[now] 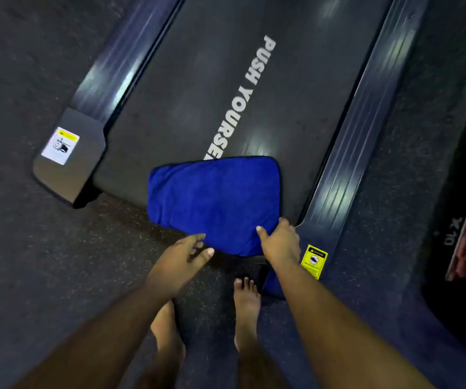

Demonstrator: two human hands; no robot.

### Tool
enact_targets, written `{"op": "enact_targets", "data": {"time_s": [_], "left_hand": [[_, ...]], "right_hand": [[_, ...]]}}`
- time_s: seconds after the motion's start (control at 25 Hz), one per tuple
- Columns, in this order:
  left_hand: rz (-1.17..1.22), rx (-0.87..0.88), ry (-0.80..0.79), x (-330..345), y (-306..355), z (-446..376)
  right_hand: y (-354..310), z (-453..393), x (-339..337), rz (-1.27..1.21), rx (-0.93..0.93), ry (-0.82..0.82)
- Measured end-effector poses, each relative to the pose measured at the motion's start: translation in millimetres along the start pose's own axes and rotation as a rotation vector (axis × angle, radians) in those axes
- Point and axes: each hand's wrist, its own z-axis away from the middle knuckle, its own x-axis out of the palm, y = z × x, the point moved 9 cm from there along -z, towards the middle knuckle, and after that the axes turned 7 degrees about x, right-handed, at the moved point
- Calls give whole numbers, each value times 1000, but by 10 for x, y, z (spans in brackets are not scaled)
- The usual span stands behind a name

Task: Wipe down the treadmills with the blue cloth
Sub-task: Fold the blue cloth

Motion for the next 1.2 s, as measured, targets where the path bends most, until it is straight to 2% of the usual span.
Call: {"op": "enact_targets", "data": {"time_s": [0.08, 0.16, 0.2, 0.28, 0.4, 0.56, 0.64, 0.72, 0.88, 1.08, 1.2], "left_hand": [[-10, -18, -13, 43, -69, -40], [-36, -26, -26, 12, -53, 3], [-52, -23, -26, -31, -14, 42], [-154, 10, -28, -205, 182, 165], [-317, 206, -29, -538, 938, 503], [-523, 530, 10, -1327, 2237, 1430], [-637, 602, 27, -1808, 2638, 1911], [-647, 578, 8, -2230, 2889, 2339], [-580, 500, 79, -3021, 3180, 3235], [-546, 534, 240, -3838, 3220, 4074], [-398, 391, 259, -4379, 3015, 4416]], "right_hand": [[31, -92, 37, -10, 88, 20], [12, -105, 68, -126, 146, -48], [-63, -42, 52, -203, 111, -98], [-354, 209, -129, -341, -87, -165], [-960, 943, -635, -425, -436, -328], [-1832, 2530, -1612, -113, -931, -446], [-2135, 3316, -2023, 115, -1107, -464], [-2381, 4007, -2391, 248, -1234, -426], [-2854, 5260, -3145, 204, -1390, -266], [-3359, 6164, -3665, 147, -1380, -96], [-3698, 6554, -3885, 41, -1343, -25]]}}
